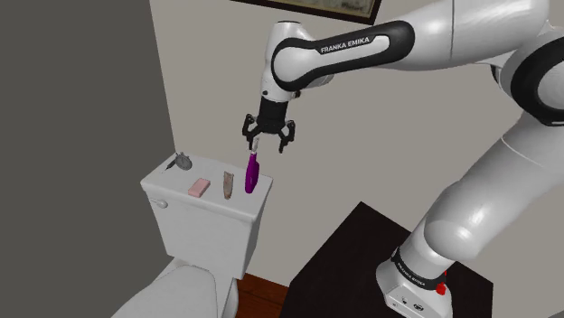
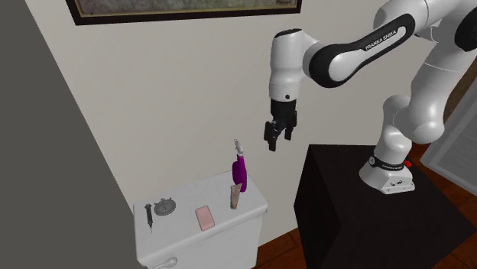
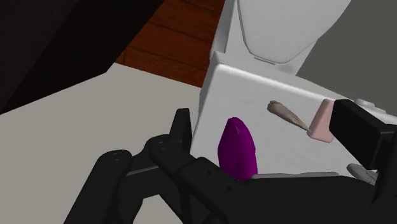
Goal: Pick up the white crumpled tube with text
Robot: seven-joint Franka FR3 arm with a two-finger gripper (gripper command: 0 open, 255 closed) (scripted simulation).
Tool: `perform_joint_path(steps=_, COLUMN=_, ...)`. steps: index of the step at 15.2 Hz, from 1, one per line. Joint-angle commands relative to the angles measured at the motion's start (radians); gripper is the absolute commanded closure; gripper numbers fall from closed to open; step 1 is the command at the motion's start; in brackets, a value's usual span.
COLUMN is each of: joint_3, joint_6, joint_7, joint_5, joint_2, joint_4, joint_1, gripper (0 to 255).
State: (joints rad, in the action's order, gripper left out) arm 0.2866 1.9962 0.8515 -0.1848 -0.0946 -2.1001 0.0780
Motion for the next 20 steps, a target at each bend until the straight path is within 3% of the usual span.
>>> perform_joint_path(steps=1, joint_3=0.01, joint_6=0.031, joint_7=0.072, joint_5=0.01, joint_2=0.076, joint_4=0.038, joint_1=-0.001, gripper=0)
perform_joint_path(steps=14, joint_3=-0.036, joint_6=0.106, joint_7=0.444, joint_5=0.077, joint_2=0.599, joint_4=0.446, joint_1=-0.059, gripper=0)
perform_joint_path(steps=20, joint_3=-0.044, joint_6=0.156, joint_7=0.45, joint_5=0.08, joint_2=0.655, joint_4=0.45, joint_1=-0.066, gripper=0)
